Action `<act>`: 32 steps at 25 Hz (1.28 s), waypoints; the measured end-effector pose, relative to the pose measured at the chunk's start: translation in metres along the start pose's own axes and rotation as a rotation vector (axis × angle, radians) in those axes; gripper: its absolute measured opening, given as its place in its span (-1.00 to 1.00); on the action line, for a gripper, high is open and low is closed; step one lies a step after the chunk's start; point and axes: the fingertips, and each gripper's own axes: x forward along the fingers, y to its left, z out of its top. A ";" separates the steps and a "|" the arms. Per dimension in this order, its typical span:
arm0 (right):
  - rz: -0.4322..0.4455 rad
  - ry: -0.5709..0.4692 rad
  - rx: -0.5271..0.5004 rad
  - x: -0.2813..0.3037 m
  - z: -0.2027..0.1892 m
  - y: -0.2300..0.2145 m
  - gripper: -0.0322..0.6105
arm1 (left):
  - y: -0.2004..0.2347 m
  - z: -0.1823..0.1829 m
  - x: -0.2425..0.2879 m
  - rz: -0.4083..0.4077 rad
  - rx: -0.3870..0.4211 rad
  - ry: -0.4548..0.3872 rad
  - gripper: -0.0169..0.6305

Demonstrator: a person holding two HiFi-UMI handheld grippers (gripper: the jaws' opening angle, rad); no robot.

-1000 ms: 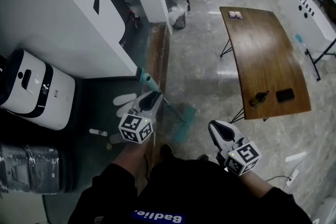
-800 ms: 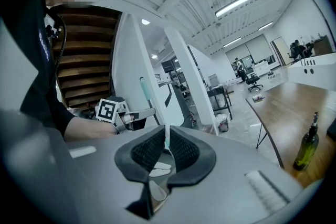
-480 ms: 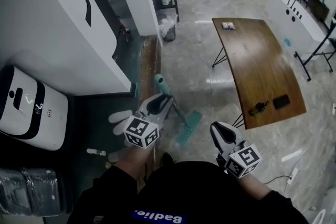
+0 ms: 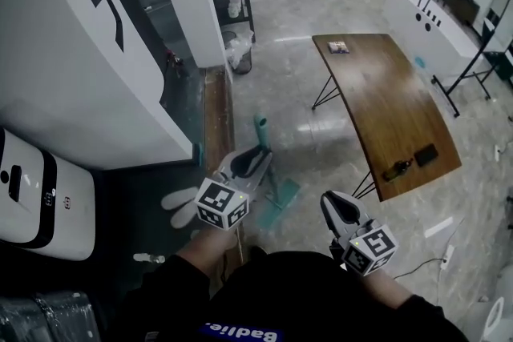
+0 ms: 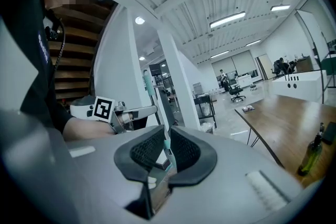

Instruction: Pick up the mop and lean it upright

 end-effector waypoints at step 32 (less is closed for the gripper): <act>0.176 -0.017 0.045 0.216 0.056 -0.079 -0.78 | 0.145 0.078 0.051 0.090 -0.024 -0.081 -0.61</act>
